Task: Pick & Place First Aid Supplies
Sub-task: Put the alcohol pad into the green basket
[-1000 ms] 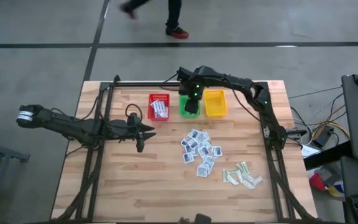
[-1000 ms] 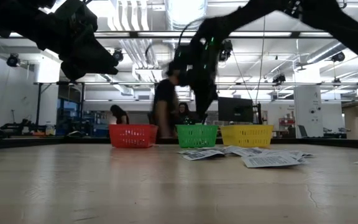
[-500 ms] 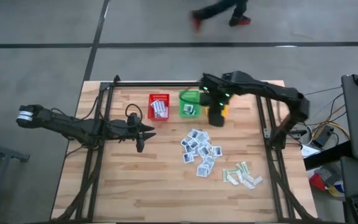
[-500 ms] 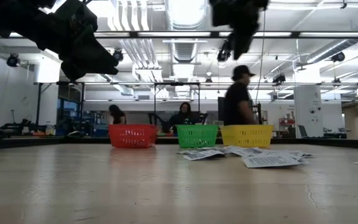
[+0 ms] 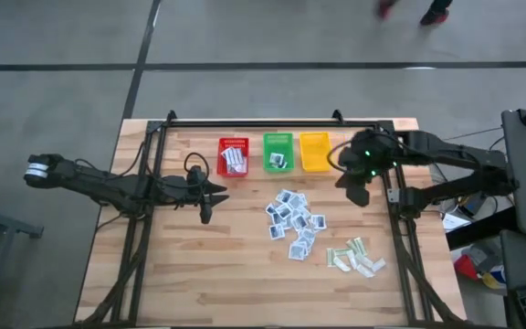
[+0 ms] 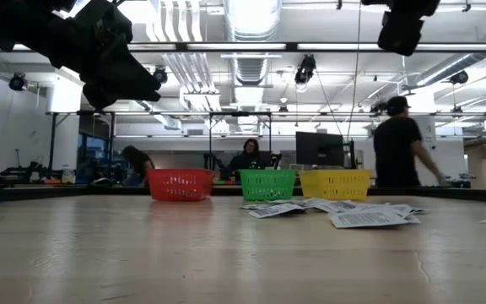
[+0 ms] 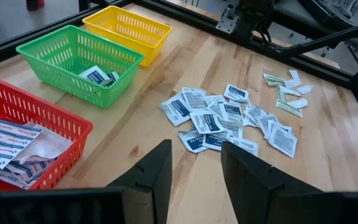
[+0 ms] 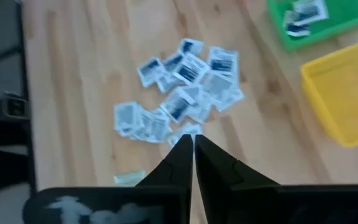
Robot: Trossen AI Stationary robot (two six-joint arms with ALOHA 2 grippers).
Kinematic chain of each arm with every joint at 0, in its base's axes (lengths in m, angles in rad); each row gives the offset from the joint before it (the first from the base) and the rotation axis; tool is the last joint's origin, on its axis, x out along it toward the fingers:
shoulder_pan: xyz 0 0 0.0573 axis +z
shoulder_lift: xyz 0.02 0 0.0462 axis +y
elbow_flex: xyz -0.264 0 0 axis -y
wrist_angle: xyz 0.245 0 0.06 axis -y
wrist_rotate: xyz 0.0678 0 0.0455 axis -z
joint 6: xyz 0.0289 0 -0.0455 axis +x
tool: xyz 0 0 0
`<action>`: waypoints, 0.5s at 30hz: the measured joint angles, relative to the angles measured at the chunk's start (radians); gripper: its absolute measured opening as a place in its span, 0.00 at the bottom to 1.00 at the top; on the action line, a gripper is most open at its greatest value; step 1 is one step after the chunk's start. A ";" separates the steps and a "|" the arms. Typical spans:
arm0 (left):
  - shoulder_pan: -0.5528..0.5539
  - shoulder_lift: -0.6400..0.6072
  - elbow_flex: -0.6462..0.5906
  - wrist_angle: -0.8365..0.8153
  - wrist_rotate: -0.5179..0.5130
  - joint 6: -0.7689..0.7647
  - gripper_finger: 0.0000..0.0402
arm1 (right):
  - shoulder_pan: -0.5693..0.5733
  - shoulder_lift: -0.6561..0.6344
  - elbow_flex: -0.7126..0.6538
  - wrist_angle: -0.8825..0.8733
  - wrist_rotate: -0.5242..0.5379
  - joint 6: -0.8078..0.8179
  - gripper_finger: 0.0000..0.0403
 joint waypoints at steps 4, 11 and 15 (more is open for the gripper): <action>0.000 0.000 0.000 0.000 0.000 -0.002 0.33 | 0.045 -0.068 -0.090 0.076 -0.003 0.058 0.03; 0.000 0.000 0.000 0.001 0.000 -0.028 0.33 | 0.081 -0.086 -0.208 0.168 -0.005 0.110 0.03; 0.000 0.000 0.000 0.001 0.000 -0.029 0.33 | 0.095 -0.053 -0.270 0.269 -0.052 0.091 0.03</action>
